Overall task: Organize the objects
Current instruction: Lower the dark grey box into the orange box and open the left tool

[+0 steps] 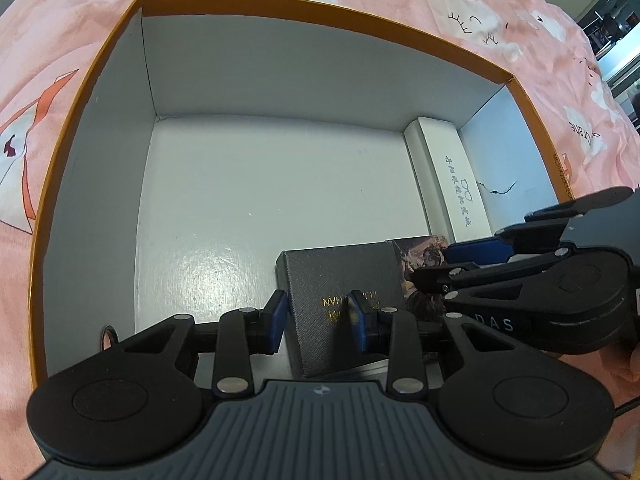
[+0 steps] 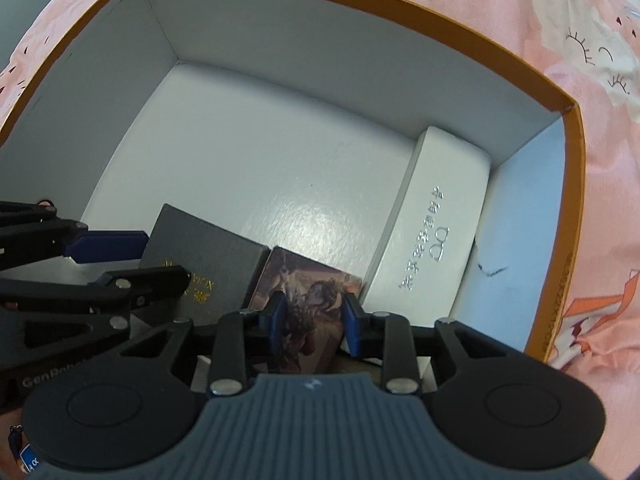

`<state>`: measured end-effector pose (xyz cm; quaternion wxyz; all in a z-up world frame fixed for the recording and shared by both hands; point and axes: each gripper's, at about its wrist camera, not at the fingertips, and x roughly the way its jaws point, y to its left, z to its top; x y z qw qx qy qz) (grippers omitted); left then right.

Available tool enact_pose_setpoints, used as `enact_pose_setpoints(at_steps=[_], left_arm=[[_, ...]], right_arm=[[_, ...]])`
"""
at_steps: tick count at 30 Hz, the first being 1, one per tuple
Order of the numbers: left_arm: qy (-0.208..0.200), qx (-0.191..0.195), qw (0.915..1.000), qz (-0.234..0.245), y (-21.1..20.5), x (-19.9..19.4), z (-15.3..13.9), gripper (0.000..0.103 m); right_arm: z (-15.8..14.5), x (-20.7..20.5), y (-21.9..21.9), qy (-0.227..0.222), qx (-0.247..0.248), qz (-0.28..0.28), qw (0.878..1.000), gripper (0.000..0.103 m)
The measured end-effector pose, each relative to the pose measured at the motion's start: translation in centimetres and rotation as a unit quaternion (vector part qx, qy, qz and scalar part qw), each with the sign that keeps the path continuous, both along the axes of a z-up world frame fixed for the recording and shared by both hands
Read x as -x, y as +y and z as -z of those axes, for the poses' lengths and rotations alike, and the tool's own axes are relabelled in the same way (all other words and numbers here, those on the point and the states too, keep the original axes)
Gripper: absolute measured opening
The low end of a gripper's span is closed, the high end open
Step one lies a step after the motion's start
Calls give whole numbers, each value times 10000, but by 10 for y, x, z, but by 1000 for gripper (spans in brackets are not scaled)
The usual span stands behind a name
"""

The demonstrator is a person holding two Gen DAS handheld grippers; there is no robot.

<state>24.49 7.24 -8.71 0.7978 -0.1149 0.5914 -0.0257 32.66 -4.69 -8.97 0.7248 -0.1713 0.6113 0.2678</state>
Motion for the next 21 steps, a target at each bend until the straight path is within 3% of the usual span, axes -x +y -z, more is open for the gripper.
enact_pose_setpoints(at_steps=[7, 11, 14, 21], left_arm=[[-114, 89, 9998, -116, 3, 3, -2, 37], [-169, 96, 9998, -70, 4, 4, -3, 37], [-180, 156, 9997, -57, 6, 4, -3, 37], [-169, 305, 9993, -113, 10, 4, -1, 42]], right_arm=[[-22, -2, 3, -497, -689, 533, 9950, 32], [-17, -11, 14, -384, -920, 795, 9918, 32], [-8, -7, 28, -144, -924, 867, 9918, 32], [7, -9, 26, -75, -540, 682, 9962, 29]])
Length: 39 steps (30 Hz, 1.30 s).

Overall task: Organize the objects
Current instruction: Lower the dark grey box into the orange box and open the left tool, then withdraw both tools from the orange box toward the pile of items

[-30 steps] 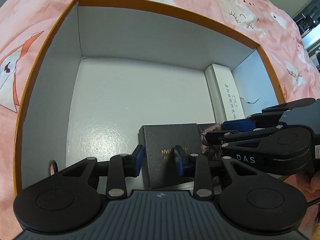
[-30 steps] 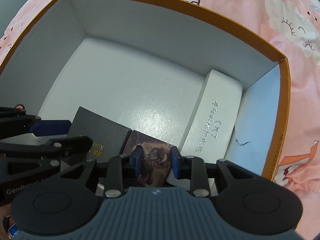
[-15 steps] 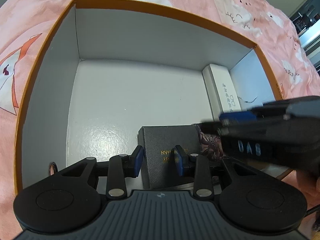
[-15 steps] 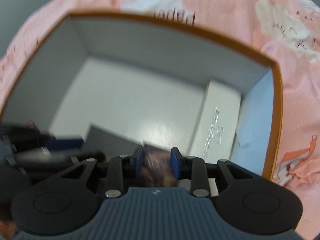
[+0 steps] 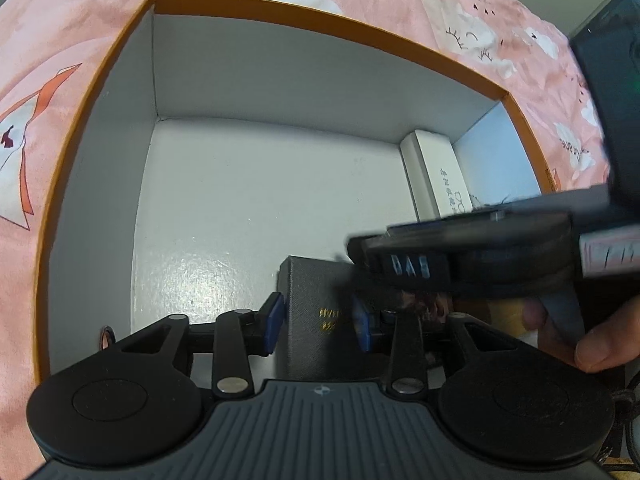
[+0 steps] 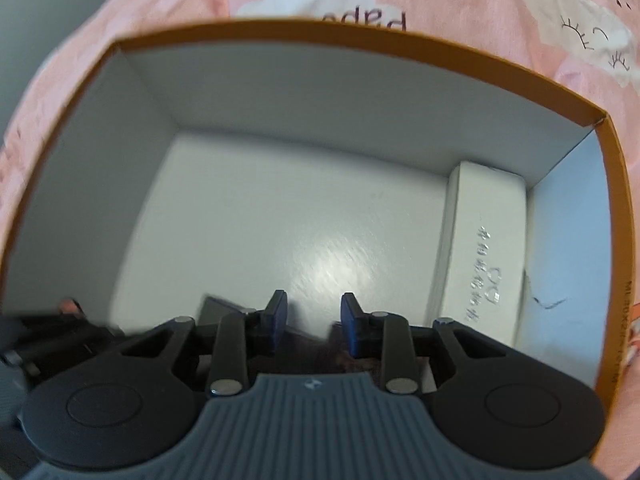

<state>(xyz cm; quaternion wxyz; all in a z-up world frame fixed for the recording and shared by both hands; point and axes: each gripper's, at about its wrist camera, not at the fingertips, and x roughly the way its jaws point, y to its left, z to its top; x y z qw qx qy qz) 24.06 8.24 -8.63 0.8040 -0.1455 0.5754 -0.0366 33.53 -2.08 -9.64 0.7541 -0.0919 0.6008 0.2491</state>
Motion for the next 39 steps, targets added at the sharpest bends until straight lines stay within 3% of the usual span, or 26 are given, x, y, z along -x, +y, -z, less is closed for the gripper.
enact_pose_setpoints(at_steps=[15, 18, 23, 31, 35, 39], left_arm=[[-72, -209, 9997, 89, -11, 5, -1, 50], [-330, -278, 9991, 10, -12, 12, -7, 56], [-928, -453, 9945, -199, -18, 32, -22, 58], [-1995, -782, 9764, -269, -42, 54, -72, 58], [-2247, -674, 9721, -50, -52, 80, -96, 58], [-2129, -268, 9761, 335, -59, 105, -108, 58]], right_arm=[[-6, 17, -1, -465, 420, -651, 9959, 32], [-12, 17, -10, -586, 313, -444, 9968, 45], [-31, 29, -26, -949, 142, -224, 9951, 46], [-82, 74, -52, -1892, -344, 104, 9813, 56], [-110, 104, -77, -2296, -716, 285, 9702, 61], [-118, 135, -96, -2513, -1024, 432, 9615, 68]])
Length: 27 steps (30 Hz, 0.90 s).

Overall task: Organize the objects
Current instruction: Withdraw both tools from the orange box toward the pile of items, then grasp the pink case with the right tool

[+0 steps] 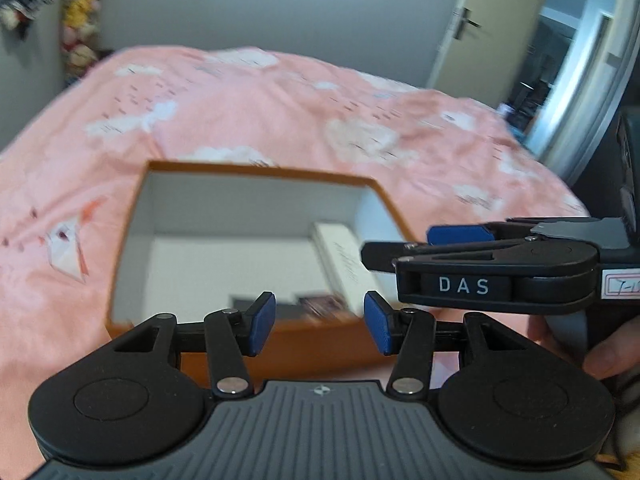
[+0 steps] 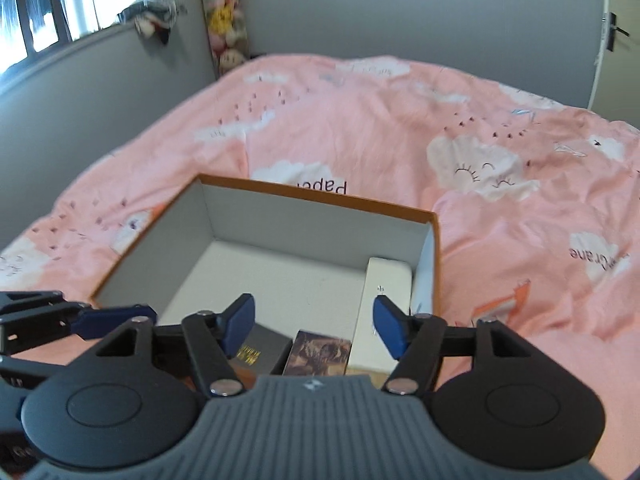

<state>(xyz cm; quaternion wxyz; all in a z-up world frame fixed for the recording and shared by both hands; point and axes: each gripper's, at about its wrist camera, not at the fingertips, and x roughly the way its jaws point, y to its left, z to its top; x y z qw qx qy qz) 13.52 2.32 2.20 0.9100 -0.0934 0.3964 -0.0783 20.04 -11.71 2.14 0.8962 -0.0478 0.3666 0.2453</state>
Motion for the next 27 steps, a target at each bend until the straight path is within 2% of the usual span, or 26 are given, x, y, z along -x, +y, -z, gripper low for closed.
enact_pose_setpoints(at_steps=[3, 6, 12, 20, 22, 25, 27], left_arm=[[262, 427, 9984, 268, 1, 23, 1, 58], [469, 637, 9958, 465, 0, 43, 7, 57], [701, 602, 9947, 460, -2, 81, 24, 54], [1233, 873, 9870, 550, -13, 107, 51, 52], [1241, 820, 9874, 540, -15, 112, 50, 52], [1294, 488, 9888, 554, -22, 118, 50, 52], [1376, 419, 9880, 569, -24, 119, 53, 52]], right_arm=[[0, 26, -16, 27, -119, 41, 9999, 68], [8, 50, -33, 181, -167, 211, 9995, 68], [37, 91, -64, 796, -115, 556, 9952, 67], [66, 131, -85, 1406, 21, 736, 9873, 66], [74, 133, -88, 1581, -18, 835, 9839, 66], [78, 138, -82, 1623, -26, 650, 9846, 64], [77, 140, -76, 1574, -35, 447, 9865, 55]])
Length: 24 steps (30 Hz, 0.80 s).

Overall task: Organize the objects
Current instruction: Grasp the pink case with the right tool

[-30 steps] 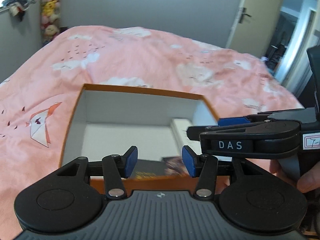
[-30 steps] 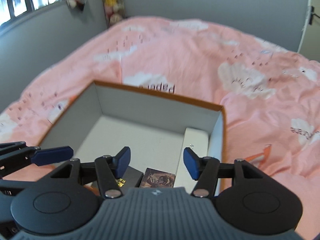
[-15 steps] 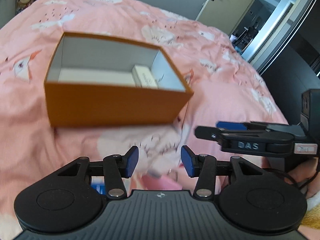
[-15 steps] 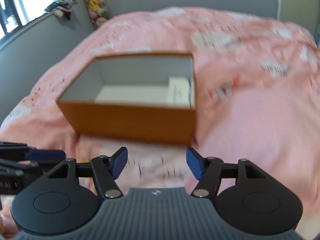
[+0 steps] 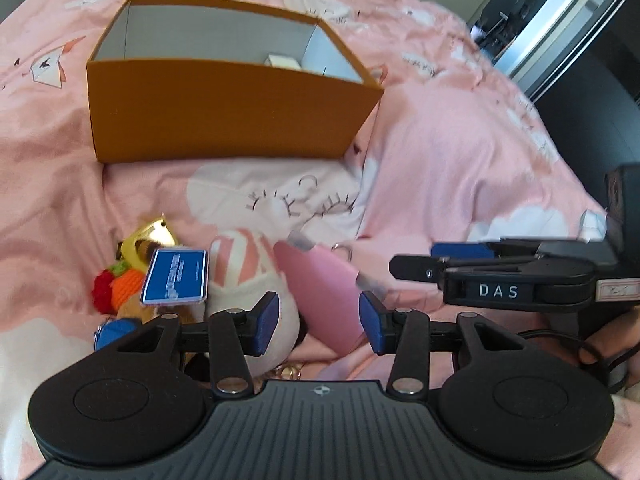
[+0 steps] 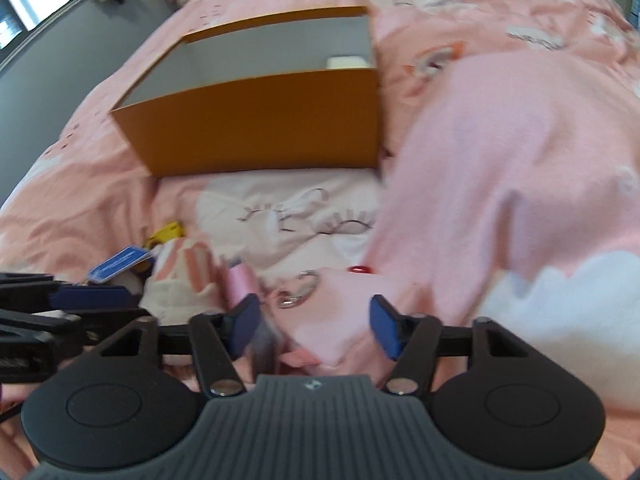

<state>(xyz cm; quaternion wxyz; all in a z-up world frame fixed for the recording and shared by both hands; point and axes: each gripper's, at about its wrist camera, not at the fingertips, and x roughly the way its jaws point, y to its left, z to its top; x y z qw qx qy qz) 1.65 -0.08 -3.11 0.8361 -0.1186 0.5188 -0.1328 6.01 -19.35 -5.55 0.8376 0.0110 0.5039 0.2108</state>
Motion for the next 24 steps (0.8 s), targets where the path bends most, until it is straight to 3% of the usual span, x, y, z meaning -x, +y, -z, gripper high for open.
enact_pose_setpoints(at_steps=[7, 11, 15, 22, 24], left_arm=[[81, 406, 9991, 14, 0, -7, 8, 52], [122, 466, 9987, -137, 2, -14, 11, 47], [194, 642, 9972, -317, 6, -21, 15, 44], [307, 390, 9979, -418, 7, -24, 20, 43], [341, 377, 9977, -446, 8, -24, 21, 42]], right_arm=[[8, -5, 11, 115, -104, -389, 9991, 46], [14, -9, 24, 126, -13, -596, 9981, 31], [19, -13, 28, 259, -155, -750, 9967, 31], [34, -18, 49, 369, -18, -1136, 9928, 31], [35, -17, 51, 330, 23, -1184, 9924, 26]])
